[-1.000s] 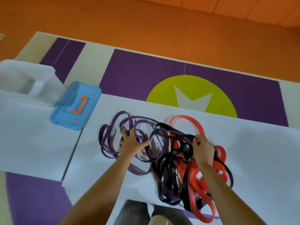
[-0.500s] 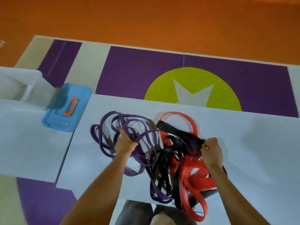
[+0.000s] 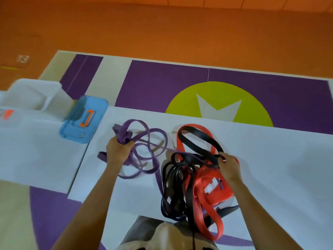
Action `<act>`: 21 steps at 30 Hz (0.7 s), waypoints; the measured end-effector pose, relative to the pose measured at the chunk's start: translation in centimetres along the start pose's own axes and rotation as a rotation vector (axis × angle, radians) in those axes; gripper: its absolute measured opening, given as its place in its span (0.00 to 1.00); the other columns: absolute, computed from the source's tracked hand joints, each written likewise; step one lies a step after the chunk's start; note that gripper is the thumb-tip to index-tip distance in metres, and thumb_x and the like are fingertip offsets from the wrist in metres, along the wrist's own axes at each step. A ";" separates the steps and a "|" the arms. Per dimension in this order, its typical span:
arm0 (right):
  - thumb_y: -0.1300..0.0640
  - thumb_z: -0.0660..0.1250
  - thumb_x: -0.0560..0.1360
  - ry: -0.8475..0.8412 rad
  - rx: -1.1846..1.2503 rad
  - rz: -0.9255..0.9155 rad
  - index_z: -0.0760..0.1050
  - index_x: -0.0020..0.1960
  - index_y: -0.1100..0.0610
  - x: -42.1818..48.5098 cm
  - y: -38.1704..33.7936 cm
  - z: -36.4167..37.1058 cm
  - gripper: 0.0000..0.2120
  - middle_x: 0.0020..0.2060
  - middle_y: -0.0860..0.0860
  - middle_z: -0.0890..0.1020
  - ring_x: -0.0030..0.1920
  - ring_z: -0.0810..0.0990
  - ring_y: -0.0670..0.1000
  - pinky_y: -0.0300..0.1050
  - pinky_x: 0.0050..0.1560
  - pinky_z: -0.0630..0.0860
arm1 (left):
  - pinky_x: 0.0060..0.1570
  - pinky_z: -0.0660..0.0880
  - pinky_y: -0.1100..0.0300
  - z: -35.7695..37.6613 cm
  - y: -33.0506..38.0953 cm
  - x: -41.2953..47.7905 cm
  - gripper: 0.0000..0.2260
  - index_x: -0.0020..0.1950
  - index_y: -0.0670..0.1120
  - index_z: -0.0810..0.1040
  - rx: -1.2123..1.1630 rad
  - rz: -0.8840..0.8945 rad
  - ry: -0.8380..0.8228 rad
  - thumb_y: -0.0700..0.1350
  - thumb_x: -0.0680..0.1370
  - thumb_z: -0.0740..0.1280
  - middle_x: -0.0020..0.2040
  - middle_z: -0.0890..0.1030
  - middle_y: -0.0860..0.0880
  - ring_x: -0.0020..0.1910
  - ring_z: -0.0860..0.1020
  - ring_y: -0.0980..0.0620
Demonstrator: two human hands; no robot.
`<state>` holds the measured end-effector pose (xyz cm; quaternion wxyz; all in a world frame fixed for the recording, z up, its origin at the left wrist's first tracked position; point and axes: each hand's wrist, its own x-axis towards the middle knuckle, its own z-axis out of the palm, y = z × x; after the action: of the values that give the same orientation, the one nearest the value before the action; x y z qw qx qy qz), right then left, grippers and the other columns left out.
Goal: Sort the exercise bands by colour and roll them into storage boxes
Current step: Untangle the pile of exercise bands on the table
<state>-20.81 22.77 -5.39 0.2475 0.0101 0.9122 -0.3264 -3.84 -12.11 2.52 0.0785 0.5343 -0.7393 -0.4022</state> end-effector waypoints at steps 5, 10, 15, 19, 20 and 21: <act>0.58 0.63 0.84 -0.048 -0.046 -0.051 0.80 0.68 0.56 0.1 0.4 -0.2 0.15 0.40 0.56 0.84 0.33 0.80 0.53 0.46 0.37 0.73 | 0.30 0.70 0.70 -3.3 4.5 -2.1 0.08 0.39 0.44 0.76 -0.188 0.102 0.143 0.38 0.75 0.73 0.27 0.78 0.53 0.28 0.78 0.55; 0.52 0.62 0.85 -0.047 0.080 0.097 0.84 0.56 0.58 -0.3 0.1 -0.6 0.14 0.48 0.60 0.84 0.44 0.77 0.56 0.47 0.48 0.69 | 0.39 0.71 0.66 -4.7 6.0 -1.9 0.09 0.52 0.45 0.77 -0.300 0.146 0.168 0.42 0.75 0.74 0.41 0.79 0.54 0.38 0.78 0.58; 0.49 0.65 0.81 -0.059 0.143 0.154 0.84 0.47 0.56 -0.2 -0.9 -0.8 0.13 0.43 0.57 0.82 0.48 0.79 0.59 0.51 0.51 0.73 | 0.40 0.72 0.70 -6.1 6.9 -1.2 0.13 0.56 0.46 0.75 -0.357 0.199 0.161 0.40 0.74 0.74 0.43 0.78 0.56 0.37 0.78 0.66; 0.40 0.64 0.74 0.041 0.199 0.001 0.82 0.64 0.48 -0.5 -0.1 0.3 0.23 0.49 0.49 0.85 0.48 0.82 0.52 0.51 0.56 0.76 | 0.48 0.77 0.53 -6.3 6.4 -0.2 0.14 0.55 0.50 0.76 -0.243 0.189 -0.020 0.44 0.72 0.75 0.45 0.81 0.53 0.45 0.82 0.50; 0.43 0.65 0.78 0.064 0.208 -0.016 0.81 0.64 0.48 -2.0 -1.1 0.4 0.18 0.51 0.50 0.85 0.49 0.84 0.53 0.51 0.56 0.78 | 0.48 0.77 0.52 -6.1 6.2 0.0 0.14 0.55 0.51 0.76 -0.202 0.195 -0.061 0.45 0.72 0.75 0.45 0.82 0.53 0.46 0.82 0.49; 0.48 0.66 0.82 0.080 0.214 -0.036 0.79 0.63 0.51 -3.6 -1.9 0.4 0.13 0.52 0.52 0.85 0.50 0.85 0.54 0.50 0.55 0.77 | 0.48 0.77 0.52 -5.9 6.0 -0.1 0.14 0.55 0.51 0.76 -0.160 0.198 -0.101 0.46 0.72 0.74 0.46 0.83 0.53 0.46 0.82 0.49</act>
<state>-17.79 21.51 -2.90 0.2027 0.0332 0.8813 -0.4256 -4.95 -14.43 10.48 0.1228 0.4300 -0.7570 -0.4763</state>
